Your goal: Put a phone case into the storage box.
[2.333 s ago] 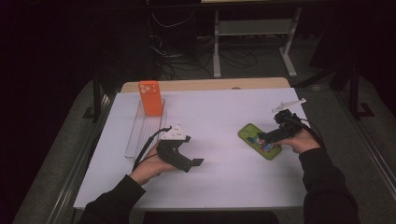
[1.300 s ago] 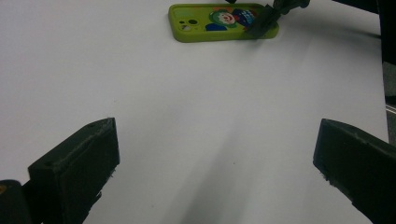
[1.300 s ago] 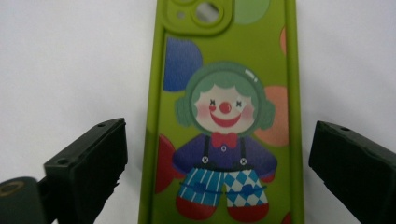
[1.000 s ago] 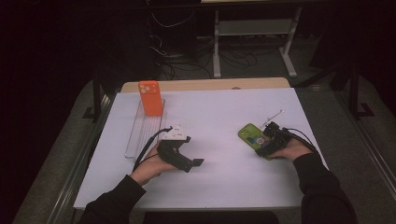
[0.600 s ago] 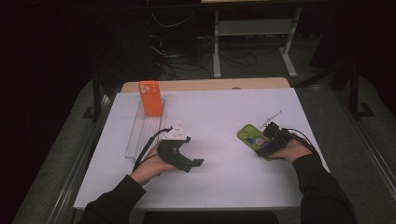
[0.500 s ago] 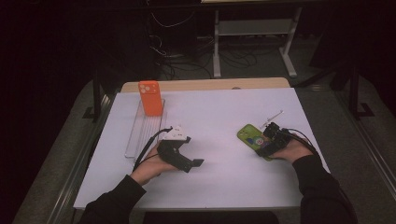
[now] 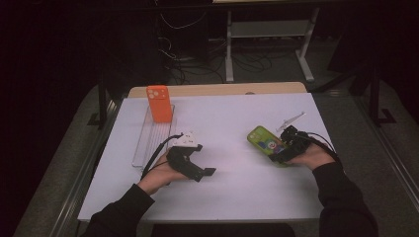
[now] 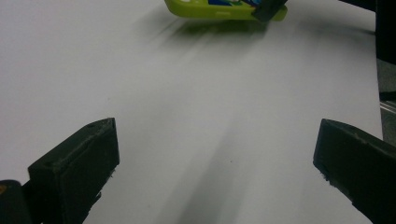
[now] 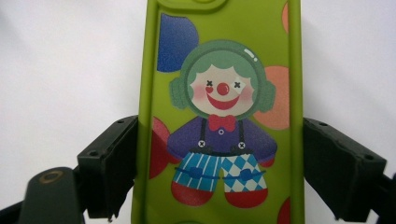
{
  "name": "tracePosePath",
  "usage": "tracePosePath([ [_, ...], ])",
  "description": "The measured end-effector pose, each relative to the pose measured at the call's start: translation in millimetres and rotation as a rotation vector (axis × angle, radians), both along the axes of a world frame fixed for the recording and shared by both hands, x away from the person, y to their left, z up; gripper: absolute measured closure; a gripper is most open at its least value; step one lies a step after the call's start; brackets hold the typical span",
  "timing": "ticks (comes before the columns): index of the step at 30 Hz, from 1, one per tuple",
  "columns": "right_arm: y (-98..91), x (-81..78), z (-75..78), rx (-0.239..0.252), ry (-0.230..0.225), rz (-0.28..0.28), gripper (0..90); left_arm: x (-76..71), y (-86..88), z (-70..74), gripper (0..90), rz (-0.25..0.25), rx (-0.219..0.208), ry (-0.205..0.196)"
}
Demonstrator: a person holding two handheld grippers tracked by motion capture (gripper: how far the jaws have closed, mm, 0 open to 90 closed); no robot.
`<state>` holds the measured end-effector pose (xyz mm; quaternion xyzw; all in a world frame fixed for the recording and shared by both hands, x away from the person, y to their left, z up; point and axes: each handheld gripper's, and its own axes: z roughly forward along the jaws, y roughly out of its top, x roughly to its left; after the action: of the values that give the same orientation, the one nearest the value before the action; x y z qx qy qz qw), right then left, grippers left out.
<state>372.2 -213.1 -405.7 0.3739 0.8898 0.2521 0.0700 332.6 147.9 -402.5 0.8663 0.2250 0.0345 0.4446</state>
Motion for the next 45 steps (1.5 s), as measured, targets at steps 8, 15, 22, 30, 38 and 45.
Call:
tracePosePath([
  [8,9.9,4.8,12.6,0.015,-0.012,0.091,15.4,10.3,-3.5,19.2,0.0,-0.034,0.005,-0.024],
  [15,19.5,10.2,21.2,0.023,-0.005,0.160,15.4,23.3,-5.6,30.0,0.0,-0.068,0.004,-0.044],
  [22,28.7,16.8,27.1,0.034,-0.001,0.225,15.4,27.8,-14.5,27.3,0.0,-0.109,0.015,-0.040],
  [30,42.5,8.1,25.1,0.023,-0.005,0.319,15.3,21.7,-14.9,23.8,0.0,-0.152,0.070,-0.063],
  [38,59.2,-2.8,24.1,0.011,-0.010,0.419,15.3,19.0,-12.4,31.5,0.0,-0.183,0.063,-0.085],
  [45,75.3,-11.5,24.7,-0.008,-0.017,0.489,15.3,15.9,-12.3,33.3,0.0,-0.226,0.080,-0.093],
])
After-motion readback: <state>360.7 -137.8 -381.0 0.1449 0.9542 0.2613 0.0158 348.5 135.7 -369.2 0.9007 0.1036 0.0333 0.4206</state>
